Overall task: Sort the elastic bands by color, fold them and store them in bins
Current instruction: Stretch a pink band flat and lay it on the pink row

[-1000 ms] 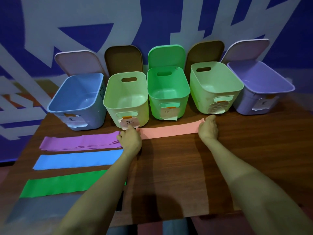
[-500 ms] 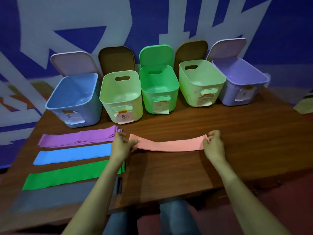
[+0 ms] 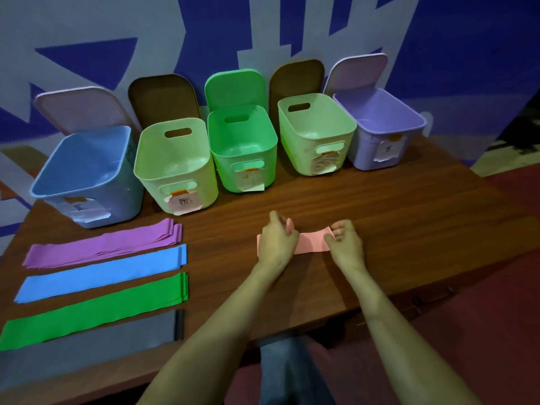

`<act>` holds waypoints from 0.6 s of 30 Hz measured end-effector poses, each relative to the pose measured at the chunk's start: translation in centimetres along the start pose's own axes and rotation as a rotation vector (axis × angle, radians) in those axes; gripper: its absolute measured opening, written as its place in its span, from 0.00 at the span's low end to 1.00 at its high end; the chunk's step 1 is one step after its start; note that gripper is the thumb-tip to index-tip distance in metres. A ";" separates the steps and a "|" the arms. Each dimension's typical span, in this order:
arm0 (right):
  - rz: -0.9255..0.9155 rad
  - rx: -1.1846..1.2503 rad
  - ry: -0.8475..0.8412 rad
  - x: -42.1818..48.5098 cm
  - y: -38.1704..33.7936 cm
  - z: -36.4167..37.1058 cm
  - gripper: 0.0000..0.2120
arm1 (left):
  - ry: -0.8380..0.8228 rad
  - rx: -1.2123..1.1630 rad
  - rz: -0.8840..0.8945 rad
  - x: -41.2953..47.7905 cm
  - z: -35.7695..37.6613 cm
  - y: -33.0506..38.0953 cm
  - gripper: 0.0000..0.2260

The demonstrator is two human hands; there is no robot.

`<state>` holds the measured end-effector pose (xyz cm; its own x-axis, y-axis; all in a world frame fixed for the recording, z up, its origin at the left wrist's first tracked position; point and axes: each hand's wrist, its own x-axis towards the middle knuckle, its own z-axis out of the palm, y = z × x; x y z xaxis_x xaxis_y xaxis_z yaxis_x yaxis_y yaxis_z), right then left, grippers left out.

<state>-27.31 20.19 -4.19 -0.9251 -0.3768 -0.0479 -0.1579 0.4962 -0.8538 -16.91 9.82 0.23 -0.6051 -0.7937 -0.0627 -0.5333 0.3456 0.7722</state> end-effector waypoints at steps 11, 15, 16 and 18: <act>-0.010 0.006 -0.079 1.3 0.8 -1.0 0.06 | -0.155 0.063 0.070 0.1 4.8 2.7 0.11; 0.050 -0.016 -0.218 2.5 0.9 -1.8 0.10 | -0.228 0.003 0.039 0.3 4.4 2.5 0.18; 0.075 0.003 -0.239 2.7 0.7 -2.0 0.15 | -0.246 -0.011 0.050 0.3 4.2 2.4 0.17; 0.066 0.002 -0.253 2.6 0.4 -2.1 0.17 | -0.277 0.022 0.066 0.3 3.9 2.3 0.12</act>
<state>-30.51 21.08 -3.53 -0.8177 -0.5270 -0.2317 -0.0989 0.5250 -0.8453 -20.63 12.37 -0.46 -0.7756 -0.6033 -0.1857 -0.4986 0.4052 0.7663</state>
